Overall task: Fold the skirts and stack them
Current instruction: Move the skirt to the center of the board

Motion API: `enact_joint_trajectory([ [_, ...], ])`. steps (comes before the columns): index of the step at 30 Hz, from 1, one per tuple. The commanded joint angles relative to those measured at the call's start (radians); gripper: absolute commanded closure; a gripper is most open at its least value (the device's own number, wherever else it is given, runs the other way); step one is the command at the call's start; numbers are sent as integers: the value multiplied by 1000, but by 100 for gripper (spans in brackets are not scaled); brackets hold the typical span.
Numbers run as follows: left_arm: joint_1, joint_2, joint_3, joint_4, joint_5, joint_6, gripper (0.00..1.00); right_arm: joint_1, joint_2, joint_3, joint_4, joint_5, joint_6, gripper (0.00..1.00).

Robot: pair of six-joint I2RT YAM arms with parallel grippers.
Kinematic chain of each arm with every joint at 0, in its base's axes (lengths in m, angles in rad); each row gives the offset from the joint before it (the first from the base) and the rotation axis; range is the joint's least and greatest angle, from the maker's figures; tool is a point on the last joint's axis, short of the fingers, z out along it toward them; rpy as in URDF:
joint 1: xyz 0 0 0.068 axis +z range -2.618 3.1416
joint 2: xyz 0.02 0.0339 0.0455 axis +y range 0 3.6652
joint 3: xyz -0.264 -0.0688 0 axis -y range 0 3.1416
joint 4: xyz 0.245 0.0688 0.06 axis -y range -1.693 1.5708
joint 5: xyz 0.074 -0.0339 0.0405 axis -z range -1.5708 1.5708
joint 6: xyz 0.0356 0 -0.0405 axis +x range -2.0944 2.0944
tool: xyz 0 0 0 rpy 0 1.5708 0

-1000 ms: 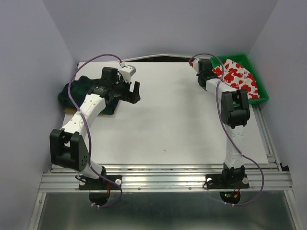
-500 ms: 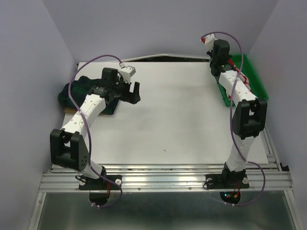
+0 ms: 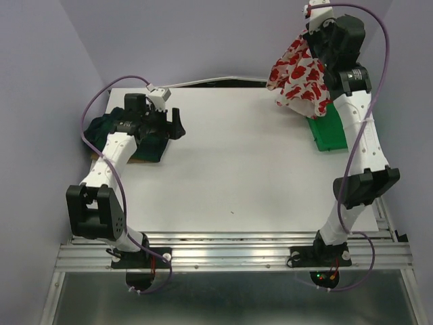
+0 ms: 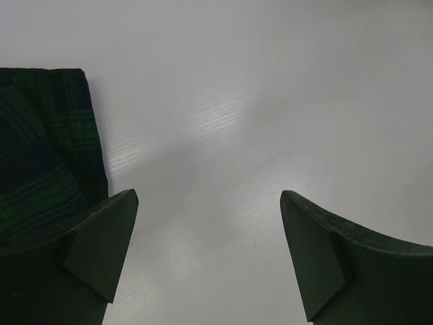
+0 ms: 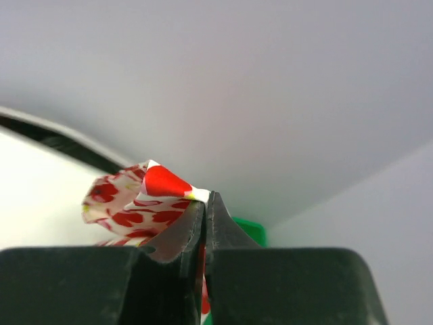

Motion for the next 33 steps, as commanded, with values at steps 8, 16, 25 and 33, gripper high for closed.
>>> enact_joint_trajectory([
  [8,39,-141,-102,100,108,76,3,64,-253,-381,-130,-496,242,99],
  [16,-26,-174,-251,87,145,382,5,64,-273,-721,-70,-568,381,99],
  [25,-205,-205,-476,428,72,538,6,64,-253,-540,-95,-559,378,99],
  [33,-207,-47,-392,628,128,708,8,64,-308,-431,-217,-666,297,99],
])
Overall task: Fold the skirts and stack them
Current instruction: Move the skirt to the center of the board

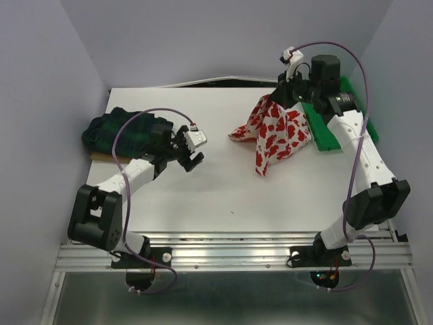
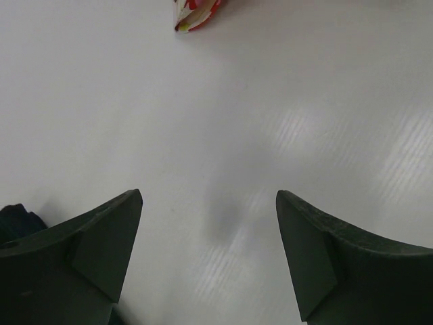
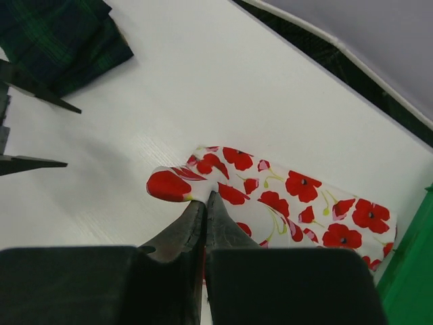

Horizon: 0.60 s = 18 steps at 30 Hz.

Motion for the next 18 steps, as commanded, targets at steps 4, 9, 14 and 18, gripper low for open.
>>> enact_joint_trajectory([
  [4,-14,182,173,190,57,202,6,-5,-73,101,-58,-67,-38,99],
  [9,-26,297,277,239,52,219,2,-5,-75,138,-56,-65,-24,99],
  [14,-49,384,344,278,36,139,1,-5,-58,192,-64,-81,-13,99],
  [18,-71,406,360,250,78,125,1,-5,-44,213,-67,-76,-4,99],
])
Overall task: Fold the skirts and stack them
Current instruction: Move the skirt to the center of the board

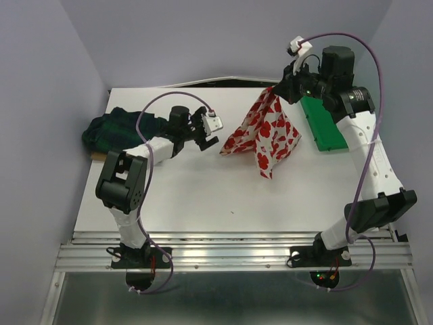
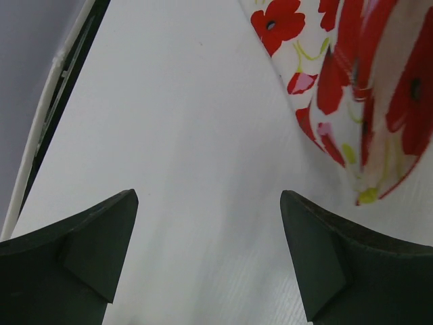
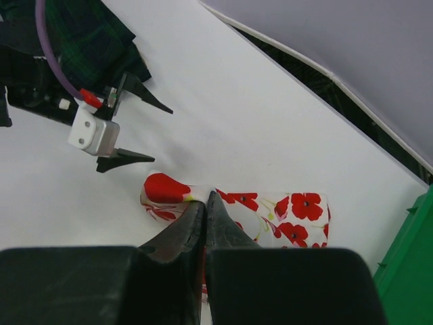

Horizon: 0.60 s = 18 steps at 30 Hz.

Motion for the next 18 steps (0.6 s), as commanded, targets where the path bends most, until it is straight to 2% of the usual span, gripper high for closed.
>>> enact_joint_trajectory([
  [1,-28,-1,45,-5,62,3,2,-5,5,82,35,-29,21,99],
  [5,-44,-22,39,-89,132,66,1,-5,21,116,31,-35,31,99],
  [12,-73,-45,71,-328,225,183,1,-5,40,159,29,-40,41,99],
  [18,-145,-19,97,-382,228,218,1,-5,46,191,31,-40,57,99],
])
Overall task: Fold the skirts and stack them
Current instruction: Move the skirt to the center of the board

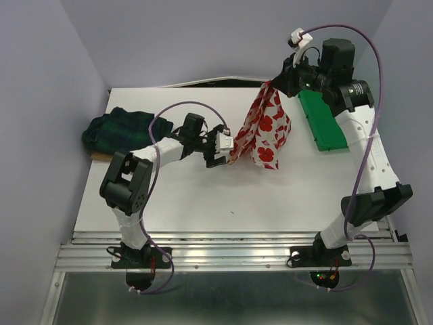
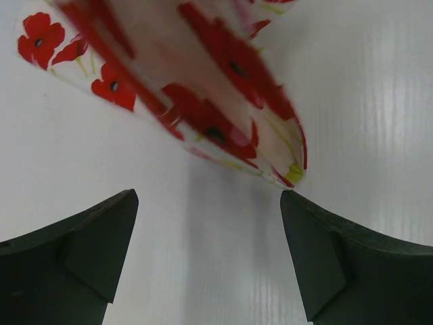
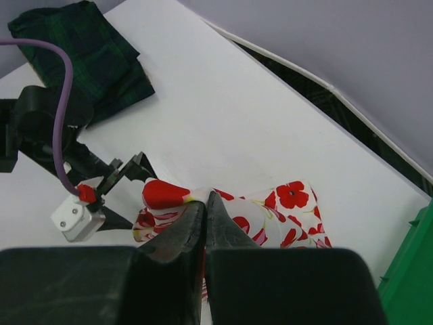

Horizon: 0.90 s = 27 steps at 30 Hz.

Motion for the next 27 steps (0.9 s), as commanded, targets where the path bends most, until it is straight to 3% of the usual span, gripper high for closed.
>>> enact_joint_trajectory([
  [1,-47,-24,63,-56,52,36,1,-5,-16,84,47,-22,23,99],
  [5,-57,2,71,48,20,-81,2,-5,-14,101,44,-22,32,99],
  [8,-54,-4,37,222,-53,-222,2,-5,-23,103,46,-14,32,99],
  [11,-49,-7,39,230,-37,-273,1,-5,-25,109,40,13,28,99],
  [17,-60,-45,-2,201,28,-264,1,-5,-25,124,50,36,35,99],
  [24,-75,-44,-6,80,25,-182,1,-5,-4,163,54,70,51,99],
  [27,-83,-52,-28,106,11,-193,1,-5,6,181,52,66,66,99],
])
